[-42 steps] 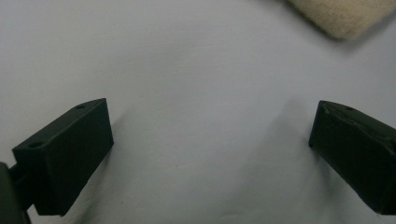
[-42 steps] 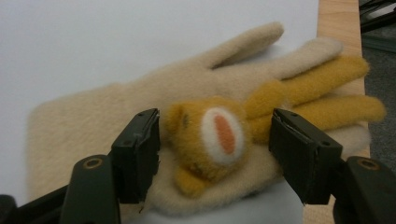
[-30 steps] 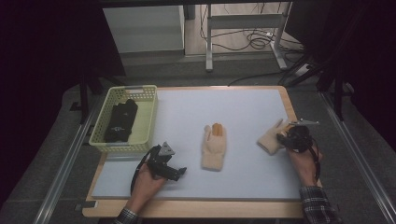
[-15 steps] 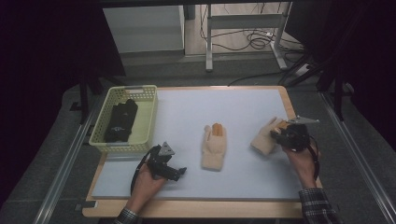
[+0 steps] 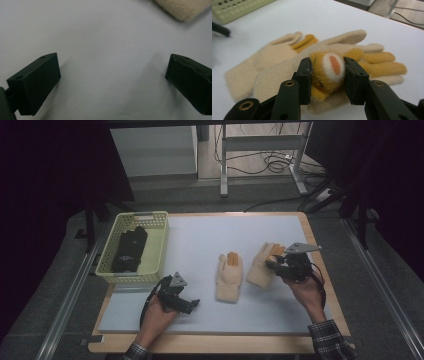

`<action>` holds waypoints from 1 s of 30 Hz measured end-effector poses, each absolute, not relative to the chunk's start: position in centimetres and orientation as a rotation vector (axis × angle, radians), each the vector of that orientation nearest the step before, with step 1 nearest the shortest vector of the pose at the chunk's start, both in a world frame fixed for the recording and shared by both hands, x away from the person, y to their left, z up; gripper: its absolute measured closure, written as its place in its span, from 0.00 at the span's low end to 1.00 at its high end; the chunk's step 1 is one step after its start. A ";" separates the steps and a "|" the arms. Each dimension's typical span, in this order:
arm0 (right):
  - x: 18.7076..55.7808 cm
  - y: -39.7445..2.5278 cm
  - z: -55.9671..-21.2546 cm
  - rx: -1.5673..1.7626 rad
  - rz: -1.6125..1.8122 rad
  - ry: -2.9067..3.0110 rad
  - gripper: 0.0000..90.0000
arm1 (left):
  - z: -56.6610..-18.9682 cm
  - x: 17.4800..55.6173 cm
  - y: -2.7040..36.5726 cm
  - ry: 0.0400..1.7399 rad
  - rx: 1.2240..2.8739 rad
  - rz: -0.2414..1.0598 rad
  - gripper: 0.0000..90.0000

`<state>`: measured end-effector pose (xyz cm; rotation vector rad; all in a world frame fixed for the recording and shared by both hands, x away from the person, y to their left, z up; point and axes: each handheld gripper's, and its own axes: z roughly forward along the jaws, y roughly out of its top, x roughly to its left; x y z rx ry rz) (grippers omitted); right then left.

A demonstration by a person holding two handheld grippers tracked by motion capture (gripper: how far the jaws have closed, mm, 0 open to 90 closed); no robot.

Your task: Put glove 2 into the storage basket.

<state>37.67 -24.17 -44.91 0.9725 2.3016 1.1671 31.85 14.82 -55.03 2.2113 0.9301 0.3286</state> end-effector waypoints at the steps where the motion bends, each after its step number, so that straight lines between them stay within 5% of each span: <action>1: 37.6 -23.6 -44.9 0.952 1.172 2.314 0.67 | -55.0 31.9 14.8 0.931 2.210 0.329 0.00; 19: 37.6 -14.2 -46.5 0.637 1.155 2.560 0.66 | -55.1 31.8 14.8 0.934 2.205 0.328 0.00; 30: 38.9 -13.3 -49.9 0.681 1.062 2.608 0.57 | -55.0 31.9 14.8 0.930 2.212 0.328 0.00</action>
